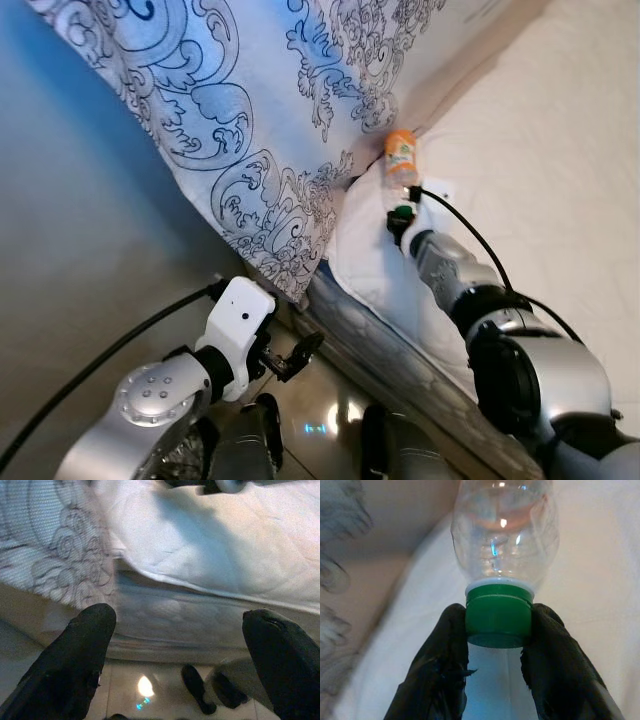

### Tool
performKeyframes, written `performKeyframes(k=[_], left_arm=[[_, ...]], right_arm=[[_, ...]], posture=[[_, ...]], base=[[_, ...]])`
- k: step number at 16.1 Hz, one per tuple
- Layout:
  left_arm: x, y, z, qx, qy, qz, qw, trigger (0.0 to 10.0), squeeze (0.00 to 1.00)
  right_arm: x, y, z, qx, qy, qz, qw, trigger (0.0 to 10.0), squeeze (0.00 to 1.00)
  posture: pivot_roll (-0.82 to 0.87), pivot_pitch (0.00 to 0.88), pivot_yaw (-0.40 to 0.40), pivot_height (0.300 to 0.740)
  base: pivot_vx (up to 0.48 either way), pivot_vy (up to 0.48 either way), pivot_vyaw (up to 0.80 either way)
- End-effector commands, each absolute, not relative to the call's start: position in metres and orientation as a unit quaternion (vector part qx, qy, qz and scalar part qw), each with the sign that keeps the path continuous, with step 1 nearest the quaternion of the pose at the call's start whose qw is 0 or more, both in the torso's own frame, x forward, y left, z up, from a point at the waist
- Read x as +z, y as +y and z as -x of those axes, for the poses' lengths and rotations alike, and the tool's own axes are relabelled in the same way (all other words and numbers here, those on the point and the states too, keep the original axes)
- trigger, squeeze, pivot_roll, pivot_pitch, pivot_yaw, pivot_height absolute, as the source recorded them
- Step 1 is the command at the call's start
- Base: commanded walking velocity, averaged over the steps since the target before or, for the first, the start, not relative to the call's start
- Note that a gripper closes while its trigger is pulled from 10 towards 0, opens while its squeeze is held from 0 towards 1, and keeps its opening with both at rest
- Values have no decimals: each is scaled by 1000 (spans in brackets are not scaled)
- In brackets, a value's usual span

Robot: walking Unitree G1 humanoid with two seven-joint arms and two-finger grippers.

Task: Clean up the room

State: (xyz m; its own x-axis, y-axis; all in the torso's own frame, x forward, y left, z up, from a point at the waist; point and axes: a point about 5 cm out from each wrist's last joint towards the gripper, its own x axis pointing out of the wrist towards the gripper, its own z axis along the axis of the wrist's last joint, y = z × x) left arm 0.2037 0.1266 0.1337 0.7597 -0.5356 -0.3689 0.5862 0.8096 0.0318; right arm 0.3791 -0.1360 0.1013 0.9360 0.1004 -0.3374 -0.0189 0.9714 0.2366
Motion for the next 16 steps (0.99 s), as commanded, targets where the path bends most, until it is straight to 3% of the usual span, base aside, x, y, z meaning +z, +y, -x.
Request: performKeyframes(k=[1,6,7,11,14,16], left_arm=[[128,133,-206,-260,176,-81,946,10000,0],[120,141,-216,-170,168,-81,968,10000,0],[116,140,-217,-154,168,-74,971,10000,0],[113,132,-218,-171,168,-65,969,10000,0],[107,136,-214,-166,171,-59,969,10000,0],[101,137,-206,-189,171,-47,966,10000,0]], right_arm=[[103,-144,-376,30,146,-141,979,0,0],[114,-171,-311,13,58,-136,989,0,0],[116,-171,-288,20,53,-132,990,10000,0],[102,-163,-259,49,105,-103,988,10000,0],[100,-162,-226,136,104,-116,978,10000,0],[94,-182,-203,194,109,-153,963,10000,0]], posture=[[14,143,15,740],[-41,83,37,740],[-71,52,59,740],[-65,10,53,740],[-70,0,38,740],[-64,0,42,740]], base=[[0,0,0],[0,0,0],[0,0,0],[0,0,0],[0,0,800],[0,0,800]])
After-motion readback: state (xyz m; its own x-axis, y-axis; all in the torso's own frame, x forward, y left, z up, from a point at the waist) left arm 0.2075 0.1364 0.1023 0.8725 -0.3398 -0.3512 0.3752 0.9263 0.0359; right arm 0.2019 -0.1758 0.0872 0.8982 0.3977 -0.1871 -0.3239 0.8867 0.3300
